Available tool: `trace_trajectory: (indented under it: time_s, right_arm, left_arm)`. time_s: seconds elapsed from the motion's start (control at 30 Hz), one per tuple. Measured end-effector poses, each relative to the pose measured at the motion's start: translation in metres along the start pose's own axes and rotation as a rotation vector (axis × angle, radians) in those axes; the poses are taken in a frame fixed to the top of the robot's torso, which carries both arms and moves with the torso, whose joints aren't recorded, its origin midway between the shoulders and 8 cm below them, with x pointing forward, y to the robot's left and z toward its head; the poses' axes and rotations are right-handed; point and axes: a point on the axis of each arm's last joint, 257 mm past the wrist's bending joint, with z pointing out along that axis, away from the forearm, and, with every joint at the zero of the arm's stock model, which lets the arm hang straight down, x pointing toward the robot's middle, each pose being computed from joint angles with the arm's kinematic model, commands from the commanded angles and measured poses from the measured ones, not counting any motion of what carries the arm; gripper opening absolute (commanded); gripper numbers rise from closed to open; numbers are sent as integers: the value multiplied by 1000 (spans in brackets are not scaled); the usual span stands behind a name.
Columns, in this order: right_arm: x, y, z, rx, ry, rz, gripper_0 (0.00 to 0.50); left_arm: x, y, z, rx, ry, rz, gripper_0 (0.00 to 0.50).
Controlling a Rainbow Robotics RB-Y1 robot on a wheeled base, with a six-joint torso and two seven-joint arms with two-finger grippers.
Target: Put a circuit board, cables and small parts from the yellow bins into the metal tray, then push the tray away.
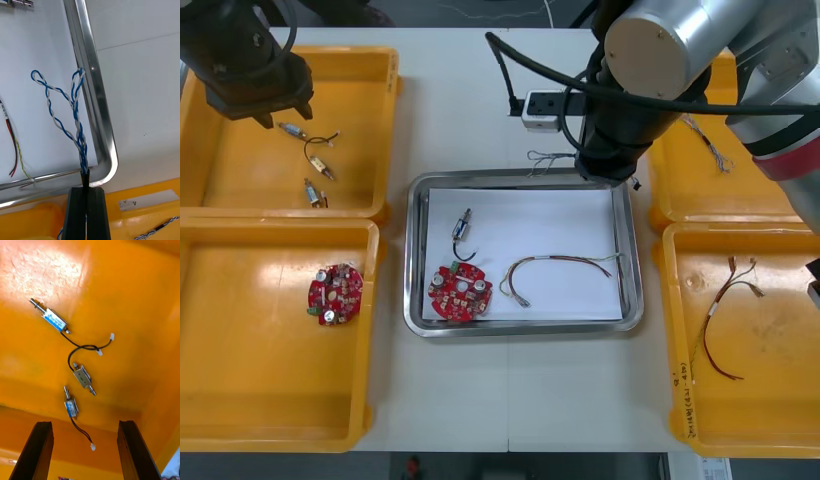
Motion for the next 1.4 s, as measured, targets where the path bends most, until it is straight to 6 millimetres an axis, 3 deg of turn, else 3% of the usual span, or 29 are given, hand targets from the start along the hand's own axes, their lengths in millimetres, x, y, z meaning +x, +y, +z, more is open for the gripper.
trace_trajectory:
  time_s: [0.43,0.7,1.07,1.3,1.33,1.4]
  right_arm:
    - [-10,16,28,17,22,-115,0]
    - [-1,21,57,-8,56,-103,0]
    - [-2,39,87,12,90,-224,0]
    - [-6,44,97,17,57,-219,0]
    - [-5,45,98,14,57,-218,8]
    - [-3,47,100,9,59,-216,180]
  left_arm:
    - [-25,23,21,-25,-73,-66,500]
    - [-41,33,42,-15,-116,-124,500]
    - [-48,13,78,43,-157,-173,500]
    - [-47,7,89,50,-170,-172,500]
    - [-48,8,91,50,-179,-174,500]
    - [-50,12,96,44,-191,-177,500]
